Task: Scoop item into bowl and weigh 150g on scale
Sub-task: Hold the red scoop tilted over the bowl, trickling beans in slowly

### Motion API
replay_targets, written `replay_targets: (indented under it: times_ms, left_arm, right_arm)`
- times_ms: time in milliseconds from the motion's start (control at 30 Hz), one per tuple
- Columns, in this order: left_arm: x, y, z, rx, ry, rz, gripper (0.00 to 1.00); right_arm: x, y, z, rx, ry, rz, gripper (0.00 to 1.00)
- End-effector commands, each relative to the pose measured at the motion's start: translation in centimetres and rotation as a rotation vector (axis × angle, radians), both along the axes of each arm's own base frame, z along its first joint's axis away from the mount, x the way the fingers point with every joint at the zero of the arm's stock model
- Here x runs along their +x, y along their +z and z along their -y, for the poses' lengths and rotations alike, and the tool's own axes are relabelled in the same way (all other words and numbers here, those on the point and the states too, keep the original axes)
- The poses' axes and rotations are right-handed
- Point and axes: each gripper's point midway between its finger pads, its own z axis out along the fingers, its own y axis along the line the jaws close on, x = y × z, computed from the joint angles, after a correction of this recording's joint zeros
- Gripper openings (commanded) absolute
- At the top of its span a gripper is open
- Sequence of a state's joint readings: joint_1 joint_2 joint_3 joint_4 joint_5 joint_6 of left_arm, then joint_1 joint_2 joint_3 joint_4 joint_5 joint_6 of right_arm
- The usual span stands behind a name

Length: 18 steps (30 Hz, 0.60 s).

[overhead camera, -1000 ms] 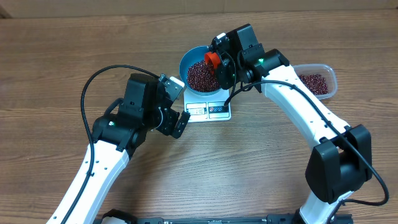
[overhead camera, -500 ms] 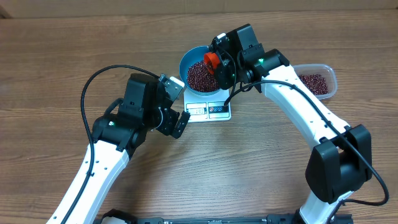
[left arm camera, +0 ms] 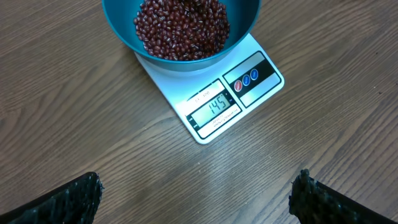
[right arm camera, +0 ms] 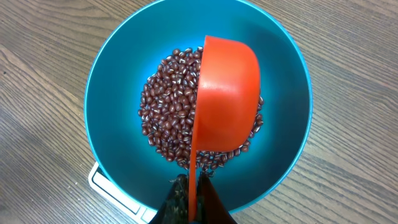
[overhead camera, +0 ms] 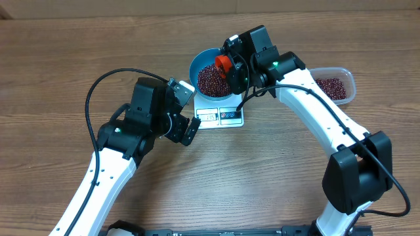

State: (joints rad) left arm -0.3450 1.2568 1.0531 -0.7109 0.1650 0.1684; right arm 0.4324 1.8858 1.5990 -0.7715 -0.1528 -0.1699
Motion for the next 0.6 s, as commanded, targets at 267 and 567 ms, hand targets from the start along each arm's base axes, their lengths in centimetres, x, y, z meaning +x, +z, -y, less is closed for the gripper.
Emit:
replay_targets:
  times_ms: [267,567]
  left_arm:
    - [-0.09,0.18,0.01,0.000,-0.017,0.010,1.00]
    - [-0.10,0.18,0.01,-0.001,-0.017,0.010,1.00]
  right_arm:
    - [0.73,2.13,-0.38,0.018,0.017,0.056,0.04]
    - [1.10,2.16,-0.01,-0.019,0.035,0.087,0.04]
